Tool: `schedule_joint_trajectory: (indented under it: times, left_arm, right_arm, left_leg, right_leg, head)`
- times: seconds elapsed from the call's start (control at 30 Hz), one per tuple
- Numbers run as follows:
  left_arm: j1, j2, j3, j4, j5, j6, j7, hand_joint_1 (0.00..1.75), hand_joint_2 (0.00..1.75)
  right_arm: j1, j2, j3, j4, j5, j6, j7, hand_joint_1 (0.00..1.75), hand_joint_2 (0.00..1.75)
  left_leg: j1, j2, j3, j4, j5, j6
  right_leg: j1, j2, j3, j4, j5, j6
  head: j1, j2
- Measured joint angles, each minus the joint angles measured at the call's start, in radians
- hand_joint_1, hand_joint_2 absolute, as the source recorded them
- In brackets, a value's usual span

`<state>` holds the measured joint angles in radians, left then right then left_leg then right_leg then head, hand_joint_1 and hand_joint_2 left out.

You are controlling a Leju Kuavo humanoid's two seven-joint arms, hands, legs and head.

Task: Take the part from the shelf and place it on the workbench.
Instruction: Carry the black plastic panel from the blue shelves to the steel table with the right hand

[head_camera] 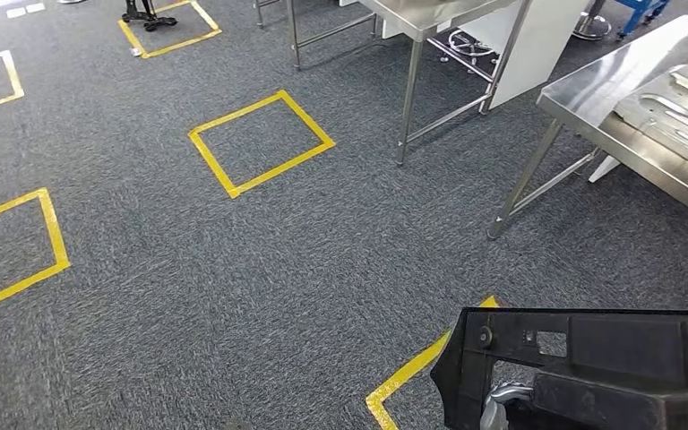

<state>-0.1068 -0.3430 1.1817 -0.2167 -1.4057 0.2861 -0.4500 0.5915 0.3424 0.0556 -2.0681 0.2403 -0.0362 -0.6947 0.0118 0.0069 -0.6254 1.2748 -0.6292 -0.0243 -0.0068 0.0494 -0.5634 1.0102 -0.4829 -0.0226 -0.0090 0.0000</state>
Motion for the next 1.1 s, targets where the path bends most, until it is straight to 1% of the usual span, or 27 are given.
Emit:
schedule_joint_trajectory:
  times: [0.03,0.1,0.13,0.17,0.23,0.27,0.3,0.33,0.37,0.4,0.43,0.47,0.5,0.53,0.57,0.6,0.67,0.7,0.77,0.83,0.9,0.93,0.97,1.0,1.03,1.07,1.1]
  left_arm:
    - [-0.001,0.0,-0.002,0.0,-0.003,0.002,0.0,0.0,1.75]
    - [-0.002,0.0,-0.008,0.0,-0.009,0.006,-0.005,0.0,1.75]
    - [-0.004,0.0,-0.011,0.0,-0.012,0.005,-0.01,0.0,1.75]
    - [-0.005,0.003,-0.014,0.0,-0.015,-0.001,-0.019,0.0,1.75]
    - [-0.014,0.016,-0.021,0.0,-0.015,-0.034,-0.04,0.0,1.75]
    - [-0.019,0.027,-0.024,0.0,-0.011,-0.054,-0.049,0.0,1.75]
    - [-0.024,0.038,-0.027,-0.001,-0.007,-0.073,-0.056,0.0,1.75]
    - [-0.028,0.048,-0.029,-0.001,-0.004,-0.086,-0.06,0.0,1.75]
    - [-0.03,0.059,-0.031,-0.002,-0.003,-0.094,-0.063,0.0,1.75]
    - [-0.031,0.07,-0.032,-0.002,-0.002,-0.104,-0.068,0.0,1.75]
    - [-0.034,0.084,-0.033,-0.003,0.003,-0.119,-0.075,0.0,1.75]
    - [-0.038,0.1,-0.034,-0.004,0.012,-0.142,-0.084,0.0,1.75]
    - [-0.046,0.119,-0.034,-0.005,0.025,-0.171,-0.093,0.0,1.75]
    - [-0.058,0.14,-0.035,-0.006,0.038,-0.204,-0.1,0.0,1.75]
    - [-0.072,0.159,-0.036,-0.006,0.046,-0.234,-0.106,0.0,1.75]
    - [-0.088,0.175,-0.039,-0.007,0.05,-0.258,-0.112,0.0,1.75]
    - [-0.118,0.203,-0.05,-0.011,0.051,-0.28,-0.122,0.0,1.75]
    - [-0.131,0.213,-0.057,-0.013,0.051,-0.282,-0.125,0.0,1.75]
    - [-0.155,0.23,-0.074,-0.016,0.058,-0.281,-0.122,0.0,1.75]
    - [-0.168,0.245,-0.086,-0.018,0.076,-0.277,-0.106,0.0,1.75]
    - [-0.167,0.262,-0.091,-0.02,0.1,-0.273,-0.081,0.0,1.75]
    - [-0.164,0.271,-0.091,-0.02,0.114,-0.272,-0.068,0.0,1.75]
    - [-0.16,0.28,-0.091,-0.02,0.129,-0.272,-0.059,0.0,1.75]
    - [-0.157,0.289,-0.091,-0.02,0.147,-0.271,-0.051,0.0,1.75]
    - [-0.154,0.297,-0.089,-0.02,0.166,-0.27,-0.043,0.0,1.75]
    - [-0.151,0.303,-0.087,-0.02,0.185,-0.268,-0.035,0.0,1.75]
    - [-0.145,0.307,-0.083,-0.021,0.201,-0.265,-0.025,0.0,1.75]
  right_arm:
    - [0.0,0.001,-0.001,0.0,0.003,0.001,0.0,1.75,1.75]
    - [0.0,0.002,-0.002,0.0,0.008,0.004,0.0,1.75,1.75]
    - [-0.002,0.002,-0.003,0.0,0.012,0.007,0.0,1.75,1.75]
    - [-0.003,0.002,-0.004,0.0,0.017,0.011,0.0,1.75,1.75]
    - [-0.009,0.0,-0.004,0.003,0.026,0.016,0.0,1.75,1.75]
    - [-0.012,-0.002,-0.004,0.006,0.029,0.016,0.0,1.75,1.75]
    - [-0.018,-0.005,-0.004,0.009,0.031,0.016,0.0,1.75,1.75]
    - [-0.024,-0.007,-0.004,0.012,0.032,0.014,0.0,1.75,1.75]
    - [-0.03,-0.01,-0.004,0.016,0.033,0.013,0.0,1.75,1.75]
    - [-0.037,-0.014,-0.003,0.019,0.033,0.012,0.0,1.75,1.75]
    - [-0.044,-0.021,-0.001,0.025,0.033,0.011,0.0,1.75,1.75]
    - [-0.053,-0.032,0.004,0.032,0.032,0.009,0.0,1.75,1.75]
    - [-0.064,-0.047,0.012,0.041,0.032,0.006,0.0,1.75,1.75]
    - [-0.078,-0.063,0.022,0.052,0.031,0.004,0.0,1.75,1.75]
    - [-0.094,-0.076,0.035,0.062,0.031,0.003,0.0,1.75,1.75]
    - [-0.111,-0.088,0.049,0.073,0.032,0.002,0.0,1.75,1.75]
    - [-0.145,-0.106,0.081,0.091,0.035,0.001,0.001,1.75,1.75]
    - [-0.157,-0.114,0.097,0.1,0.038,-0.001,0.002,1.75,1.75]
    - [-0.171,-0.13,0.127,0.117,0.045,-0.008,0.006,1.75,1.75]
    - [-0.182,-0.144,0.155,0.132,0.051,-0.019,0.011,1.75,1.75]
    - [-0.195,-0.157,0.177,0.146,0.054,-0.03,0.014,1.75,1.75]
    - [-0.199,-0.164,0.186,0.152,0.055,-0.036,0.016,1.75,1.75]
    - [-0.2,-0.17,0.191,0.158,0.056,-0.041,0.018,1.75,1.75]
    - [-0.2,-0.176,0.196,0.163,0.058,-0.046,0.02,1.75,1.75]
    - [-0.199,-0.181,0.198,0.167,0.06,-0.051,0.022,1.75,1.75]
    - [-0.199,-0.184,0.2,0.171,0.062,-0.056,0.023,1.75,1.75]
    - [-0.199,-0.187,0.201,0.173,0.065,-0.06,0.024,1.75,1.75]
  left_leg:
    - [0.001,-0.007,0.02,-0.053,0.039,0.001]
    - [0.005,-0.049,0.071,-0.182,0.1,0.005]
    - [0.007,-0.068,0.085,-0.222,0.112,0.008]
    - [0.006,-0.08,0.091,-0.239,0.111,0.013]
    - [0.004,-0.067,0.091,-0.244,0.115,0.028]
    - [0.005,-0.056,0.092,-0.248,0.119,0.035]
    - [0.006,-0.044,0.093,-0.253,0.123,0.043]
    - [0.007,-0.03,0.092,-0.257,0.126,0.049]
    - [0.005,-0.017,0.092,-0.259,0.127,0.052]
    - [0.003,-0.003,0.091,-0.259,0.127,0.053]
    - [0.001,0.012,0.09,-0.259,0.127,0.054]
    - [-0.001,0.027,0.089,-0.259,0.127,0.054]
    - [-0.002,0.041,0.09,-0.259,0.126,0.053]
    - [-0.003,0.053,0.091,-0.259,0.125,0.053]
    - [-0.005,0.063,0.094,-0.259,0.124,0.052]
    - [-0.008,0.073,0.096,-0.258,0.122,0.049]
    - [-0.011,0.09,0.098,-0.258,0.12,0.041]
    - [-0.012,0.098,0.1,-0.259,0.119,0.037]
    - [-0.012,0.109,0.105,-0.261,0.115,0.027]
    - [-0.01,0.072,0.091,-0.219,0.085,0.018]
    - [-0.006,0.019,0.038,-0.103,0.025,0.011]
    - [-0.003,0.007,0.007,-0.038,0.0,0.008]
    - [-0.001,0.003,-0.016,0.003,-0.008,0.004]
    - [0.001,0.001,-0.025,0.009,0.006,0.001]
    - [0.004,-0.002,-0.016,-0.023,0.038,-0.001]
    - [0.008,-0.012,0.006,-0.085,0.08,-0.005]
    - [0.012,-0.034,0.03,-0.146,0.109,-0.008]
  right_leg:
    - [-0.001,0.014,0.001,0.003,-0.001,0.002]
    - [-0.001,0.041,-0.003,0.013,-0.005,0.008]
    - [-0.002,0.052,-0.008,0.018,-0.005,0.014]
    - [-0.002,0.062,-0.013,0.02,-0.004,0.021]
    - [-0.005,0.079,-0.022,0.019,0.001,0.035]
    - [-0.004,0.071,-0.026,0.024,-0.001,0.04]
    - [-0.003,0.049,-0.036,0.042,-0.014,0.044]
    - [-0.002,0.021,-0.054,0.08,-0.038,0.048]
    - [-0.001,-0.011,-0.081,0.137,-0.07,0.051]
    - [-0.001,-0.03,-0.113,0.204,-0.102,0.054]
    - [-0.003,-0.039,-0.141,0.262,-0.124,0.056]
    - [-0.004,-0.043,-0.154,0.291,-0.128,0.057]
    - [-0.005,-0.046,-0.148,0.282,-0.112,0.055]
    - [-0.004,-0.051,-0.123,0.236,-0.082,0.051]
    - [0.0,-0.067,-0.084,0.165,-0.046,0.042]
    - [0.007,-0.092,-0.047,0.096,-0.022,0.032]
    - [0.02,-0.126,-0.01,0.018,-0.003,0.017]
    - [0.023,-0.127,-0.009,0.01,-0.006,0.015]
    - [0.018,-0.104,-0.008,0.001,0.001,0.01]
    - [0.008,-0.082,-0.002,-0.012,0.01,0.002]
    - [0.004,-0.056,0.0,-0.016,0.014,-0.002]
    - [0.003,-0.041,0.0,-0.015,0.014,-0.003]
    - [0.003,-0.025,0.0,-0.013,0.013,-0.003]
    - [0.002,-0.009,0.0,-0.011,0.012,-0.002]
    - [0.0,0.006,0.001,-0.006,0.009,0.001]
    - [-0.002,0.02,0.001,0.0,0.005,0.005]
    - [-0.003,0.033,-0.001,0.008,-0.001,0.011]
  head:
    - [0.0,0.0]
    - [0.0,0.0]
    - [0.001,0.0]
    - [0.0,0.0]
    - [0.001,0.0]
    - [0.002,0.0]
    - [0.005,0.0]
    - [0.008,0.0]
    - [0.012,0.0]
    - [0.015,0.0]
    - [0.015,0.0]
    - [0.015,0.0]
    - [0.015,0.0]
    - [0.015,0.0]
    - [0.015,0.0]
    - [0.015,0.0]
    - [0.015,0.0]
    - [0.014,0.0]
    - [0.014,0.0]
    - [0.013,0.0]
    - [0.01,0.0]
    - [0.01,0.0]
    - [0.009,0.0]
    - [0.009,0.0]
    - [0.009,0.0]
    - [0.009,0.0]
    - [0.009,0.0]
